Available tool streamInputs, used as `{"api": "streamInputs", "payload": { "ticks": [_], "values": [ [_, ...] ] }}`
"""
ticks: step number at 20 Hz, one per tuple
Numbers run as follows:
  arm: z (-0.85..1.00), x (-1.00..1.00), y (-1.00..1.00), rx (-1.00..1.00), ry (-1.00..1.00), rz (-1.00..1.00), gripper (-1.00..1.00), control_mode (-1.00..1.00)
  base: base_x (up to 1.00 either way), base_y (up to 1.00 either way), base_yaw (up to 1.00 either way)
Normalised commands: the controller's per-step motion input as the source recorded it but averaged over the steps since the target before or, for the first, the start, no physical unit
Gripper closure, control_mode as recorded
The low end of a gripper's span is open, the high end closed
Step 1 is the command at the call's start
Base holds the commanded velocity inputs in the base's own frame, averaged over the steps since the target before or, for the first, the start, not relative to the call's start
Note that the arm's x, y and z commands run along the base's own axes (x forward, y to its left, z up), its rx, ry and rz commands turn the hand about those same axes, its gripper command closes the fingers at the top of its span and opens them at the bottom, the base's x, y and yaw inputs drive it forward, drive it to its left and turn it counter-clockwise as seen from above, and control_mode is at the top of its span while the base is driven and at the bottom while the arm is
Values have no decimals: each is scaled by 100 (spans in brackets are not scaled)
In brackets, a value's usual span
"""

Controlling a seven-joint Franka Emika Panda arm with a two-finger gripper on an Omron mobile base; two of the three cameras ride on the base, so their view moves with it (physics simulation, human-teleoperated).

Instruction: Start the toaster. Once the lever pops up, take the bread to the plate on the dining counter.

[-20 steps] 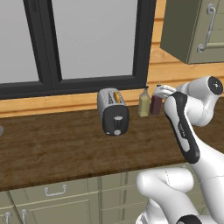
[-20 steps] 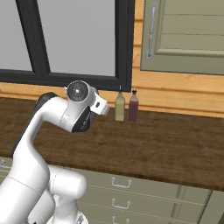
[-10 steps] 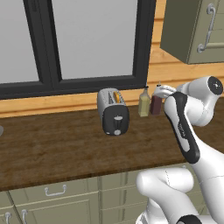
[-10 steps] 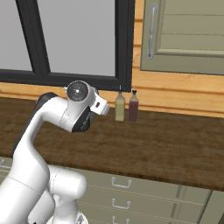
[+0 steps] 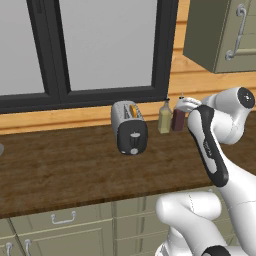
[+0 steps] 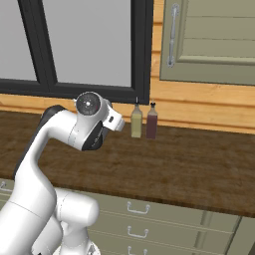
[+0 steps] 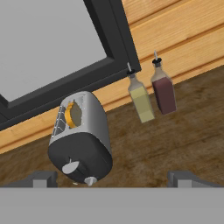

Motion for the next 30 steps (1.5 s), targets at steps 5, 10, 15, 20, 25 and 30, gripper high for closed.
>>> {"api": "streamInputs", "payload": {
  "ticks": [5, 10, 15, 20, 25, 30],
  "values": [
    [0, 0, 0, 0, 0, 0, -100, -100, 0, 0, 0],
    [0, 0, 0, 0, 0, 0, -100, -100, 0, 0, 0],
    [0, 0, 0, 0, 0, 0, -100, -100, 0, 0, 0],
    [0, 0, 0, 0, 0, 0, -100, -100, 0, 0, 0],
    [0, 0, 0, 0, 0, 0, -100, -100, 0, 0, 0],
    [0, 0, 0, 0, 0, 0, -100, -100, 0, 0, 0]
  ]
}}
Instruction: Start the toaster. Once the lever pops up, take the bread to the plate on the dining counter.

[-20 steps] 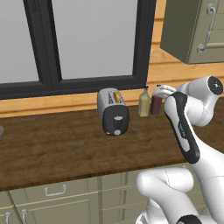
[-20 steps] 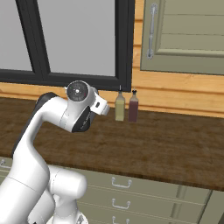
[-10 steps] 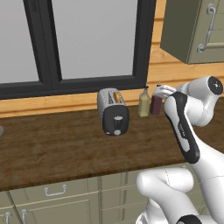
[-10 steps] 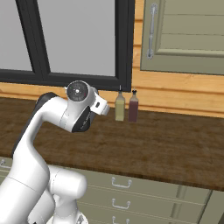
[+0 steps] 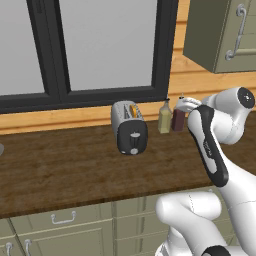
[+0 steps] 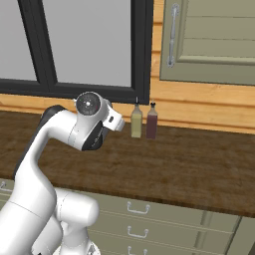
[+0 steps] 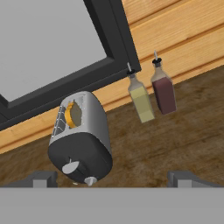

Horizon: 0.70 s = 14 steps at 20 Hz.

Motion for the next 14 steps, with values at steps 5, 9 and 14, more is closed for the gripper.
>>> {"api": "streamInputs", "payload": {
  "ticks": [5, 9, 14],
  "values": [
    [0, 0, 0, 0, 0, 0, -100, -100, 0, 0, 0],
    [0, 0, 0, 0, 0, 0, -100, -100, 0, 0, 0],
    [0, 0, 0, 0, 0, 0, -100, -100, 0, 0, 0]
  ]
}}
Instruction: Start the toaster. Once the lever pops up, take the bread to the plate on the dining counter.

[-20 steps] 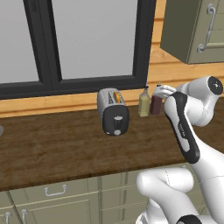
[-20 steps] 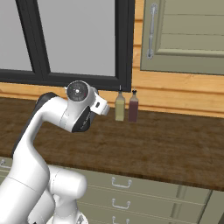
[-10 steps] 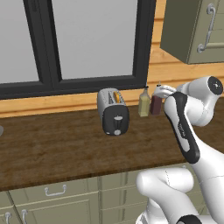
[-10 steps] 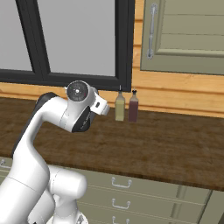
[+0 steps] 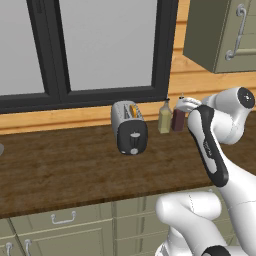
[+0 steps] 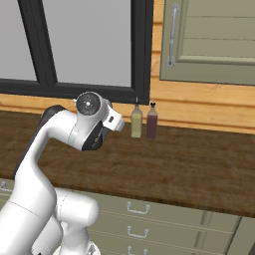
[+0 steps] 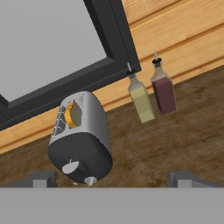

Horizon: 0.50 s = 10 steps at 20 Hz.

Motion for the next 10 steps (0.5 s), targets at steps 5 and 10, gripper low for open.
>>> {"api": "streamInputs", "payload": {
  "ticks": [5, 10],
  "values": [
    [0, 0, 0, 0, 0, 0, -100, -100, 0, 0, 0],
    [0, 0, 0, 0, 0, 0, -100, -100, 0, 0, 0]
  ]
}}
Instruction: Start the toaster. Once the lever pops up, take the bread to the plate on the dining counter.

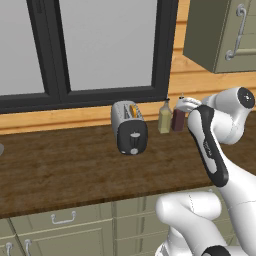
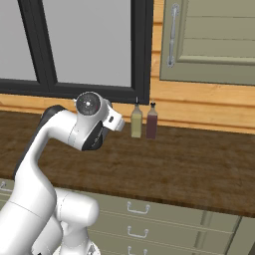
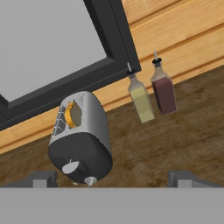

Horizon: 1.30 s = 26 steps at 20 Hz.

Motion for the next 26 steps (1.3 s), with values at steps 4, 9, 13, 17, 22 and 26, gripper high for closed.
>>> {"api": "streamInputs", "payload": {
  "ticks": [4, 9, 13, 17, 22, 26],
  "values": [
    [0, 0, 0, 0, 0, 0, -100, -100, 0, 0, 0],
    [0, 0, 0, 0, 0, 0, -100, -100, 0, 0, 0],
    [0, 0, 0, 0, 0, 0, -100, -100, 0, 0, 0],
    [0, 0, 0, 0, 0, 0, -100, -100, 0, 0, 0],
    [0, 0, 0, 0, 0, 0, -100, -100, 0, 0, 0],
    [0, 0, 0, 0, 0, 0, -100, -100, 0, 0, 0]
  ]
}}
